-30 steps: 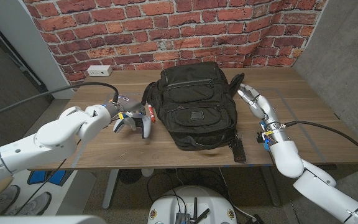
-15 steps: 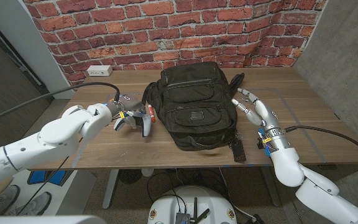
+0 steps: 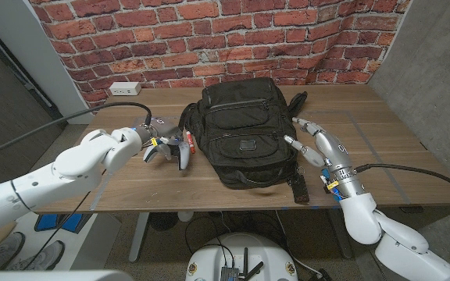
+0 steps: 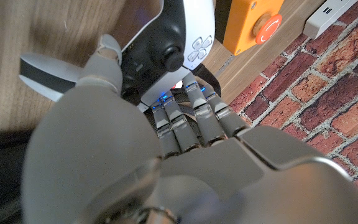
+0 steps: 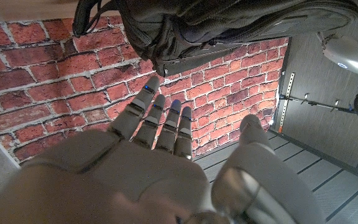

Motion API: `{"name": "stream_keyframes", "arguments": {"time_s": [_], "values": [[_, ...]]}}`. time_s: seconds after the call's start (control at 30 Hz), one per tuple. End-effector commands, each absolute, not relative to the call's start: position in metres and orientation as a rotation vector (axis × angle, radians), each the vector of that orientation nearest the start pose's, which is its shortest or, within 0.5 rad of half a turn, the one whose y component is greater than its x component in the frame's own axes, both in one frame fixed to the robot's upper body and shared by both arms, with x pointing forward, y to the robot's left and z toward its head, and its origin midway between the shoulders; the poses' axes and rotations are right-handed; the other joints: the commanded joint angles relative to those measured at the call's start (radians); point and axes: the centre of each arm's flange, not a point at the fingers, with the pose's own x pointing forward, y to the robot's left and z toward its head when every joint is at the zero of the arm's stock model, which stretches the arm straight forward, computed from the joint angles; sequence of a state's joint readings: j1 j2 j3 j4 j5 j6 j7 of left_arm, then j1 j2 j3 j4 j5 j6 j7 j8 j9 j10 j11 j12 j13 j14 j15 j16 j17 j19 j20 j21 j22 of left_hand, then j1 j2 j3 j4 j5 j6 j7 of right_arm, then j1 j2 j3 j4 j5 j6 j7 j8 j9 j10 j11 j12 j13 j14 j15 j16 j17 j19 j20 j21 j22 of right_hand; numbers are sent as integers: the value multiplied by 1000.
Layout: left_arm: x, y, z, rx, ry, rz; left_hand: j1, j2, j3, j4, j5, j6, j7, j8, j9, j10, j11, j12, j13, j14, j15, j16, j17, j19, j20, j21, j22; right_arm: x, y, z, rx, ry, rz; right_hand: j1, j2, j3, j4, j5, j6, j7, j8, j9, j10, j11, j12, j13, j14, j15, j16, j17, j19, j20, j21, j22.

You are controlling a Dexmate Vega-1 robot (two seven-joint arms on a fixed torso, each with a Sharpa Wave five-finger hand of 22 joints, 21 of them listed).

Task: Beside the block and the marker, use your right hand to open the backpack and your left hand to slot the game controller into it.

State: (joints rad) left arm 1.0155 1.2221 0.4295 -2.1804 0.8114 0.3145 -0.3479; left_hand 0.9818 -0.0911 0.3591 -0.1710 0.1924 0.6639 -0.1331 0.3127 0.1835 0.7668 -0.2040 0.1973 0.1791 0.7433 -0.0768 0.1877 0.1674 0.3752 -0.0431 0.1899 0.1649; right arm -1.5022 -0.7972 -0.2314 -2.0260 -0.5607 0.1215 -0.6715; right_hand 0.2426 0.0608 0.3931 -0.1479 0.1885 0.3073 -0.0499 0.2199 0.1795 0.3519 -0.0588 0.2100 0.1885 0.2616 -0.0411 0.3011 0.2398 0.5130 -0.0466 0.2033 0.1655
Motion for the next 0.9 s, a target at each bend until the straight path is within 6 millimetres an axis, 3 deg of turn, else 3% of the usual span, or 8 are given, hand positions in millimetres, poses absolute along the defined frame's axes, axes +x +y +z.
{"name": "stream_keyframes", "arguments": {"time_s": [0.03, 0.5, 0.9], "values": [[516, 271, 17, 2021, -393, -17, 65, 102, 10, 4, 5, 106, -24, 3, 5, 23, -8, 2, 4, 12, -160, -4, 4, -10, -163, -5, 5, 435, -249, -107, -1120, -1038, -209, 26, 1, 8, -16, -2, 11, 1, 3, 1, 8, -6, 3, 3, 13, -50, 2, 3, 11, -25, 2, 1], [506, 269, 15, 2020, -377, 3, 69, 105, 11, 3, 4, 113, -26, -1, 6, 30, -8, 1, 4, 15, -160, -5, 4, -14, -162, -4, 5, 428, -253, -107, -1271, -1071, -140, 87, -5, 24, -39, -4, 15, -10, 2, 1, 5, -12, -6, 3, 10, -59, -4, 0, 12, -29, -5, 1], [503, 267, 6, 2008, -366, -6, 70, 108, 13, 3, 4, 116, -25, -5, 6, 34, -8, 0, 4, 18, -160, -6, 4, -16, -162, -4, 5, 425, -250, -108, -1356, -1079, -126, 193, -36, 45, -50, -7, 25, -28, 9, 5, 11, -20, -11, 3, 19, -64, -8, -6, 19, -31, -9, 1]]}}
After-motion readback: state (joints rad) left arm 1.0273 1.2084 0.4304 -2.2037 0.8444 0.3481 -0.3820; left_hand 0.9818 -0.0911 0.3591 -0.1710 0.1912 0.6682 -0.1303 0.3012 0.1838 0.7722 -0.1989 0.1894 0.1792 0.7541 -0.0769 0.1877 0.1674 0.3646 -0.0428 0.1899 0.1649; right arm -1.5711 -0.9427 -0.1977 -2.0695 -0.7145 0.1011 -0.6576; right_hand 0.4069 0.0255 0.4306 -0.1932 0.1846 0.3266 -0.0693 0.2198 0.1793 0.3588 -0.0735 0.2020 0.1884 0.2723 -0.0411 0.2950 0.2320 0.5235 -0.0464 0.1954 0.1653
